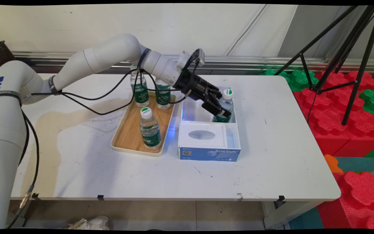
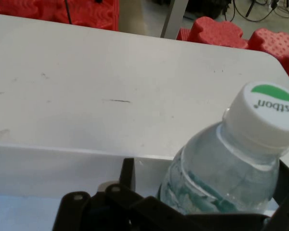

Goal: Pick up the green bottle from the white box, then place the picked object on the tray

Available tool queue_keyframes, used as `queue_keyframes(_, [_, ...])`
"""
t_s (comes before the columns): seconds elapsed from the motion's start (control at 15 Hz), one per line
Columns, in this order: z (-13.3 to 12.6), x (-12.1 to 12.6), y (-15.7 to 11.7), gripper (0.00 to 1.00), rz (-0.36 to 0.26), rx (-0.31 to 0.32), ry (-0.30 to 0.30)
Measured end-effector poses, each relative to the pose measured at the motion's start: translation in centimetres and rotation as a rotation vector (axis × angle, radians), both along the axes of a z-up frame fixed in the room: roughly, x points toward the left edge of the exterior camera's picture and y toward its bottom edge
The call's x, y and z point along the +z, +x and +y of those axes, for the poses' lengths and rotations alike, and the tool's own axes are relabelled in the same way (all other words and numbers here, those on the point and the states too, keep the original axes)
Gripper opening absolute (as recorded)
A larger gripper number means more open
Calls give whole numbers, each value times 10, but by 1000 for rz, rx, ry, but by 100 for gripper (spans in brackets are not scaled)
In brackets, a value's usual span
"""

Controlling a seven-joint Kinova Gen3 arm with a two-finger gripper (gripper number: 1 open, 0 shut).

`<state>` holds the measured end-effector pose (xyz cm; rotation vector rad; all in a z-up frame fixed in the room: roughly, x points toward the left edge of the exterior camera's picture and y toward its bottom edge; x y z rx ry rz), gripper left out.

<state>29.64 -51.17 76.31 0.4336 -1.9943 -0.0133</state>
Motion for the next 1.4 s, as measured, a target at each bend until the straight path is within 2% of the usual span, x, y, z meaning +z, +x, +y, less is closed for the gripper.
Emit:
queue_keyframes(0.67, [-1,-8,-8,100,-4,-4,-1])
queue_keyframes(0.73, [-1,-8,-8,0,-4,-4,-3])
queue_keyframes(1.4, [-1,-11,-7,0,-4,-2,-2])
